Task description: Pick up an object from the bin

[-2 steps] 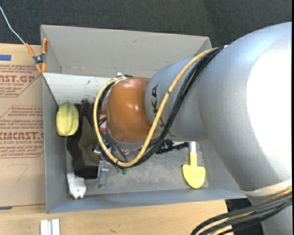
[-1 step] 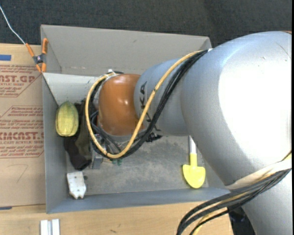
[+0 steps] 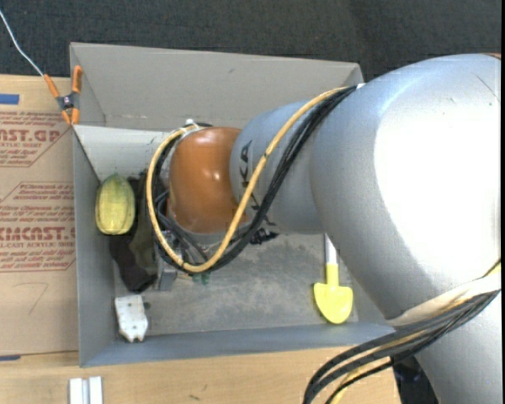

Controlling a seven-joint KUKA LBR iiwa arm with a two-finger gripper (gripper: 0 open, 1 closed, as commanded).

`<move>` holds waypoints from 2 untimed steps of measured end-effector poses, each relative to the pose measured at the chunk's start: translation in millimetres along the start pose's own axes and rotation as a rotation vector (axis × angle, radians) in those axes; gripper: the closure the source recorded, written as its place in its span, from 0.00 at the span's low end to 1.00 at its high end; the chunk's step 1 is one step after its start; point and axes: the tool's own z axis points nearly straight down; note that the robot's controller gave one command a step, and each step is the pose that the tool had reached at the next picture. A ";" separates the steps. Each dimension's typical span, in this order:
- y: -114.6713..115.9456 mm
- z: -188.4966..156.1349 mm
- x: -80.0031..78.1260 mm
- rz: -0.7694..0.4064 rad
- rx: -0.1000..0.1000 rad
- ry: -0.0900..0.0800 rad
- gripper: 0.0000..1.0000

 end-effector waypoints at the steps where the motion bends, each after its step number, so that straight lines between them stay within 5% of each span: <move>1: 1.4 1.8 -12.7 0.002 -0.005 -0.005 1.00; 2: 2.0 2.4 -26.6 0.000 -0.005 -0.001 1.00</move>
Offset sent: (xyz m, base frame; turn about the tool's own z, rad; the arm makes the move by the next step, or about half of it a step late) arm 0.0259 -0.0027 -0.0052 0.0028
